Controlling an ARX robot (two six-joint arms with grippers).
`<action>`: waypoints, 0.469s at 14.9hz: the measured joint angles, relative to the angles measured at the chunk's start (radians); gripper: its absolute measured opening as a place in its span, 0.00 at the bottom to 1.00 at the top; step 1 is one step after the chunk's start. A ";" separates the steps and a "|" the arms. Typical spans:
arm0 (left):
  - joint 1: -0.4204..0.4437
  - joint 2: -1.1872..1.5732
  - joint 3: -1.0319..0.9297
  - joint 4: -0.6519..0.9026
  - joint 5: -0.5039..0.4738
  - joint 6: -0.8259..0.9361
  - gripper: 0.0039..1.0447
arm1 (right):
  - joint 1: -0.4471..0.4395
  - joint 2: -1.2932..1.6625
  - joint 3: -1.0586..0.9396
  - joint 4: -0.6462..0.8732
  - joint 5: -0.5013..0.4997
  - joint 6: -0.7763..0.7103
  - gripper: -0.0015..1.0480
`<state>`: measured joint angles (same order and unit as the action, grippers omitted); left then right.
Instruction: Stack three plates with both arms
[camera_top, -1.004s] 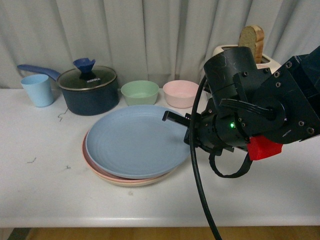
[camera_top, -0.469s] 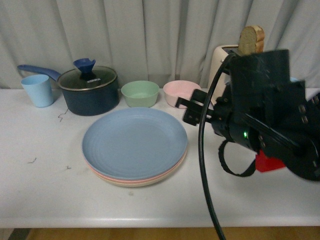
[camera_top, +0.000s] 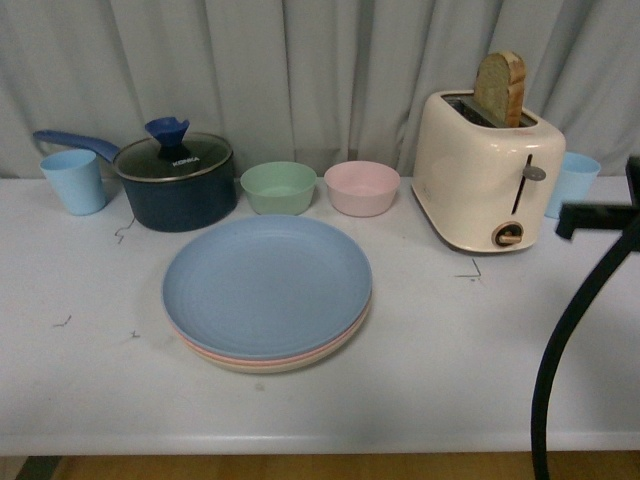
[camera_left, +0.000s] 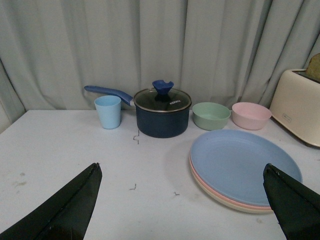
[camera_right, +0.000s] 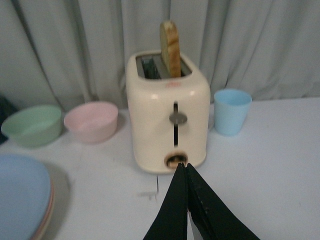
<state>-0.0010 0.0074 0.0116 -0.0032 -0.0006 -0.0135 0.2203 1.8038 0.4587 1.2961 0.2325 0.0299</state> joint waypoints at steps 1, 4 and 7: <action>0.000 0.000 0.000 0.000 0.000 0.000 0.94 | -0.012 -0.026 -0.060 -0.012 -0.021 -0.006 0.02; 0.000 0.000 0.000 0.000 0.000 0.000 0.94 | -0.071 -0.219 -0.208 -0.006 -0.073 -0.022 0.02; 0.000 0.000 0.000 0.000 0.000 0.000 0.94 | -0.106 -0.391 -0.314 -0.053 -0.123 -0.023 0.02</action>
<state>-0.0010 0.0074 0.0116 -0.0036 -0.0006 -0.0135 0.1143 1.4128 0.1444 1.2430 0.1097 0.0067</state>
